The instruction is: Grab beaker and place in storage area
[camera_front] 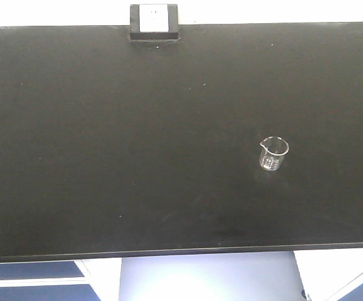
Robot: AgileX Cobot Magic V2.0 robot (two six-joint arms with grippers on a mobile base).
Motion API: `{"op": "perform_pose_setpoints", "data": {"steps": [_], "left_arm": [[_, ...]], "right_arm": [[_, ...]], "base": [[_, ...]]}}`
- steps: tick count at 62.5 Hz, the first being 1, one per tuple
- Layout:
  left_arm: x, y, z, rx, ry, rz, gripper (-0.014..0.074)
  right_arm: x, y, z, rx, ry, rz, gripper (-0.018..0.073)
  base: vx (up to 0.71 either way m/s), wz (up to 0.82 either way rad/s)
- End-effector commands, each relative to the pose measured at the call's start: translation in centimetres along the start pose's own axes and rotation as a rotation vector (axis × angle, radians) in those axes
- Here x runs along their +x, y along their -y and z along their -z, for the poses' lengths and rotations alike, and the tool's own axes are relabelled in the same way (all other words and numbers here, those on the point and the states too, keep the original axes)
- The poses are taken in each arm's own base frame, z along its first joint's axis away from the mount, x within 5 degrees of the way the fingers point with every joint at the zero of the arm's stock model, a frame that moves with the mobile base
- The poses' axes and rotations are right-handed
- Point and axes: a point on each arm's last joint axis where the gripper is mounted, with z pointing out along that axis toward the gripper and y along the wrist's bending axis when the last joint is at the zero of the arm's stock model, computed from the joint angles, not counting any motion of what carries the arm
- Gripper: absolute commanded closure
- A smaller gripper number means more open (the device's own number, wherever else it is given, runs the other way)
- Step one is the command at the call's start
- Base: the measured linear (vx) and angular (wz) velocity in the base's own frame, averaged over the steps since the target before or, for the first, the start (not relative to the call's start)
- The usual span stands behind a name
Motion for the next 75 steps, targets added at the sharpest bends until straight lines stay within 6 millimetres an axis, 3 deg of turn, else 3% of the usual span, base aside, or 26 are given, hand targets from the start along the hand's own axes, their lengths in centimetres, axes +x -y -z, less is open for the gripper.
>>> {"op": "perform_pose_setpoints", "data": {"steps": [1,6,17,32,75], "left_arm": [[-1.6,0.1,0.3,0.01,0.12,0.01,0.0603],[-1.6,0.1,0.3,0.01,0.12,0.01,0.0603],[-1.6,0.1,0.3,0.01,0.12,0.01,0.0603],[-1.6,0.1,0.3,0.01,0.12,0.01,0.0603],[-1.6,0.1,0.3,0.01,0.12,0.01,0.0603]], "right_arm": [[0.1,-0.5,0.0,-0.055,0.009,0.132,0.0565],[1.2,-1.1,0.1,-0.128,-0.111,0.149,0.0565],[2.6,-1.1,0.8,-0.097,-0.283,-0.139,0.0564],[3.6,-1.0,1.2,-0.127,-0.381,0.084,0.0564],[3.5,-1.0,1.1,-0.13,-0.367,0.098,0.0564]], "base": [[0.0,0.0],[0.0,0.0],[0.0,0.0],[0.0,0.0],[0.0,0.0]]}}
